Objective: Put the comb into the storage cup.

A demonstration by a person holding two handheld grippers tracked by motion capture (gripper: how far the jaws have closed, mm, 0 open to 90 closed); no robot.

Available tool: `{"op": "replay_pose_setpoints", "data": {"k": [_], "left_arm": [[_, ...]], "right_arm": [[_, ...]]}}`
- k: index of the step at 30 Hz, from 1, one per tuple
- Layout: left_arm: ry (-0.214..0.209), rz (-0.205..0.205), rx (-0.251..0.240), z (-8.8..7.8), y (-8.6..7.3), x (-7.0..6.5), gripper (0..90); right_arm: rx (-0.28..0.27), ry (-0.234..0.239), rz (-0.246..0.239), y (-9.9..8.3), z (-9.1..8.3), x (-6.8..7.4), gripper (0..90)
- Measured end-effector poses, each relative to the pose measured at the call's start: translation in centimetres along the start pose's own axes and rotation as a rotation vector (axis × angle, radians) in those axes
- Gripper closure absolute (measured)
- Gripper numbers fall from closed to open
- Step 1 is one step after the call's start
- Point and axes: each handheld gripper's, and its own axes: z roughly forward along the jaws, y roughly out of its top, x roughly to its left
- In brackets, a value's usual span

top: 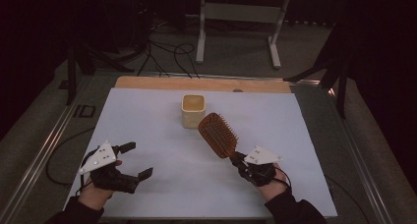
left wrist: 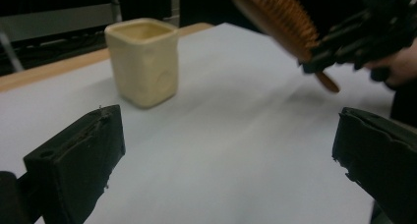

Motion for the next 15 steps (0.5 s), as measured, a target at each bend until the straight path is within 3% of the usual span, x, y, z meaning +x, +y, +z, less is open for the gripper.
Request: {"op": "replay_pose_setpoints", "data": {"k": [3,6,10,15], "left_arm": [[-0.013,-0.016,-0.022,0.3,2.2,-0.3,0.1],[-0.017,-0.022,-0.027,0.5,2.8,-0.4,0.1],[-0.047,-0.028,-0.029,1.6,5.1,-1.1,0.1],[-0.069,-0.039,-0.033,2.7,6.7,-1.6,0.1]], "right_arm": [[-0.015,-0.014,-0.003,0.2,-0.3,0.0,73.3],[-0.027,-0.018,-0.003,0.2,-0.3,0.0,73.3],[-0.024,-0.016,0.008,0.2,-0.4,0.0,73.3],[-0.028,-0.025,0.005,0.3,-0.4,0.1,73.3]]}}
